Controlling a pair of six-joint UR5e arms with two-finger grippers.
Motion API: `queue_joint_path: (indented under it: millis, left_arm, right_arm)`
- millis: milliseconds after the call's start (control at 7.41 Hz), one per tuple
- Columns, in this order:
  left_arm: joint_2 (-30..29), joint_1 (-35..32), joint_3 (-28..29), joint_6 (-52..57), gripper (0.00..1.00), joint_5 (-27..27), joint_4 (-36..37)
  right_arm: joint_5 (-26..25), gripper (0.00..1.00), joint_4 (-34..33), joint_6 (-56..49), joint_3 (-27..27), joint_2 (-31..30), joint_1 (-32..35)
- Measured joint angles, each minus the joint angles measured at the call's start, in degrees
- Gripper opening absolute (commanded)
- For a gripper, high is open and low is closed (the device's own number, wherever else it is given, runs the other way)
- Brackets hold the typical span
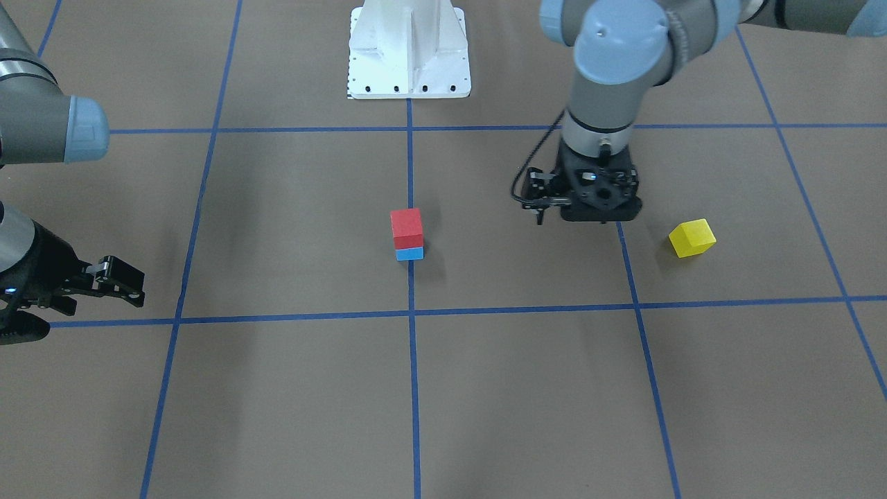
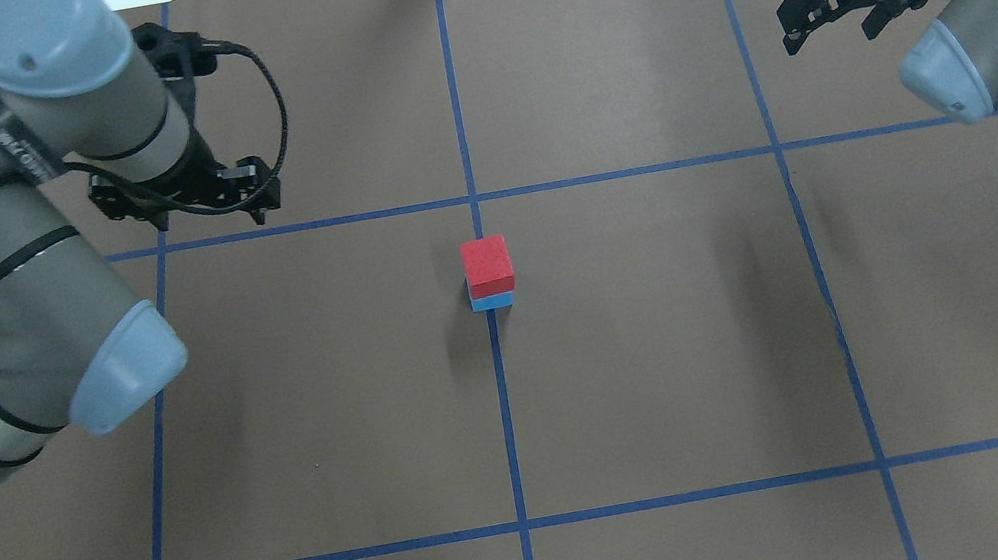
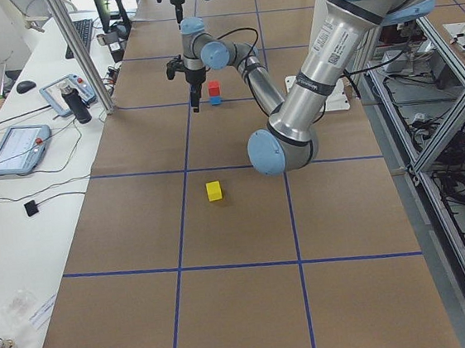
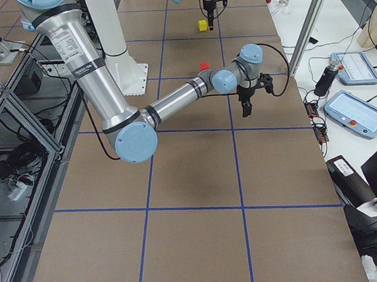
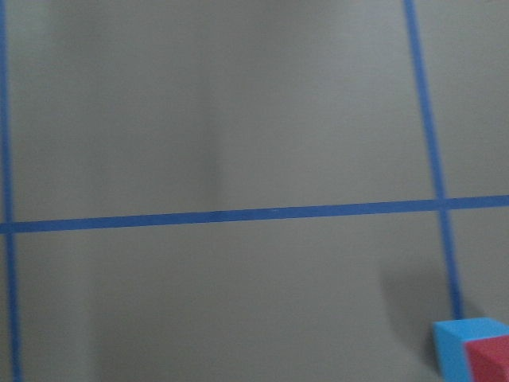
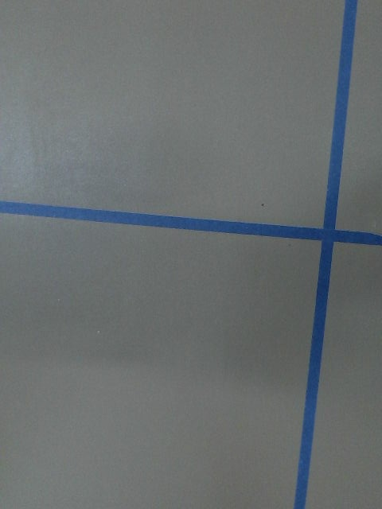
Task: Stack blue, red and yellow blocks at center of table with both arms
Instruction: 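Move the left gripper from the stack toward the yellow cube, then lower the left gripper onto the yellow cube and grasp it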
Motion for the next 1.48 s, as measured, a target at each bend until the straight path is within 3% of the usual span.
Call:
queue_joint_path:
  millis: [540,810,1484]
  left_arm:
    - [23.2,-3.3,-0.7,3.3,1.00,-0.1,-23.3]
    - [26.2,-3.3,1.7,0.4,1.00,-0.1,-26.7]
    - [24.8,-2.6,6.4,-2.5,1.00,0.0,-27.3]
  right_arm:
    - [-0.1,0.99,0.0,0.1,0.0,-0.2,0.0]
    - [-0.1,0.99,0.0,0.1,0.0,-0.2,0.0]
    - [-0.2,0.99,0.0,0.2,-0.4,-0.4,-0.1]
